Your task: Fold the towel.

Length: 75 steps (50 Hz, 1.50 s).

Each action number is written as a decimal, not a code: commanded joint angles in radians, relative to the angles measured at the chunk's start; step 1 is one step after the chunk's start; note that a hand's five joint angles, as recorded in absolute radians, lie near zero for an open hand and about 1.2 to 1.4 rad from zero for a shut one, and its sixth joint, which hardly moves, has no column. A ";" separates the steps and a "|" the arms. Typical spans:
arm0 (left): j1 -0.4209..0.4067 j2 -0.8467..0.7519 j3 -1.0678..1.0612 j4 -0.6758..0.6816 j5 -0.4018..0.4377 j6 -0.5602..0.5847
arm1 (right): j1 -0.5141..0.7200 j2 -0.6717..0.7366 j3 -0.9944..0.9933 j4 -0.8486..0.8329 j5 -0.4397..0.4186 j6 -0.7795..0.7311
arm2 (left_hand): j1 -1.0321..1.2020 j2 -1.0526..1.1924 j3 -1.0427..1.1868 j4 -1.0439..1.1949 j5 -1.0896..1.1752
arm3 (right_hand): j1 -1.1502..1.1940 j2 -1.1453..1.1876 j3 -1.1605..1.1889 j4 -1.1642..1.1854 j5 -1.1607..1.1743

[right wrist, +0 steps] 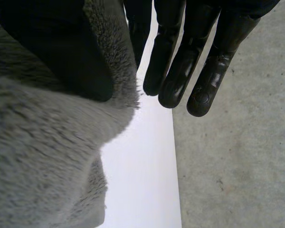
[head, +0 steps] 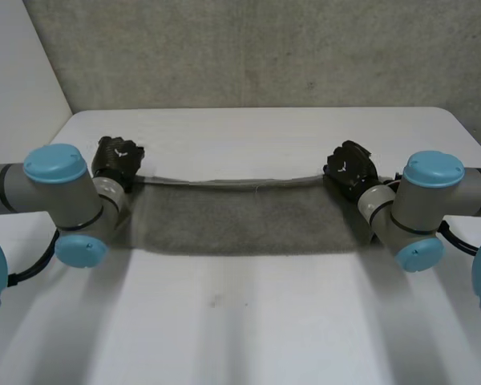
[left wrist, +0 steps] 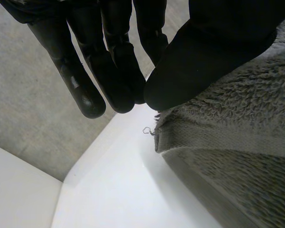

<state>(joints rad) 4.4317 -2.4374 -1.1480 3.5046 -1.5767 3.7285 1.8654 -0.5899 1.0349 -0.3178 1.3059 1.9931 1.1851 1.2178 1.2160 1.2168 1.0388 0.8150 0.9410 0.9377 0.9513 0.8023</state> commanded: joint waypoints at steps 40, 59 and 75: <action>0.005 0.371 -0.366 -0.179 0.064 -0.300 | -0.279 -0.602 0.577 0.346 -0.019 0.952 | -0.966 -0.998 -0.997 -0.998 -0.994 | -0.337 -0.463 -0.459 -0.473 -0.499; 0.018 0.224 -0.329 -0.102 0.073 -0.289 | -0.264 -0.404 0.564 0.149 -0.010 1.044 | -0.963 -0.995 -0.994 -0.995 -0.991 | -0.006 -0.132 -0.129 -0.142 -0.168; 0.023 0.225 -0.334 -0.093 0.061 -0.245 | -0.310 -0.430 0.550 0.003 0.085 0.902 | -0.960 -0.993 -0.991 -0.992 -0.988 | 0.581 0.455 0.459 0.445 0.419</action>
<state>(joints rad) 4.4538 -2.2157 -1.4751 3.4130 -1.5057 3.4538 1.5808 -1.0013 1.5797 -0.3176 1.3841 2.9550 0.1832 0.1922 0.1920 0.1912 0.0284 0.9465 1.1699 1.1825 1.1900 0.9666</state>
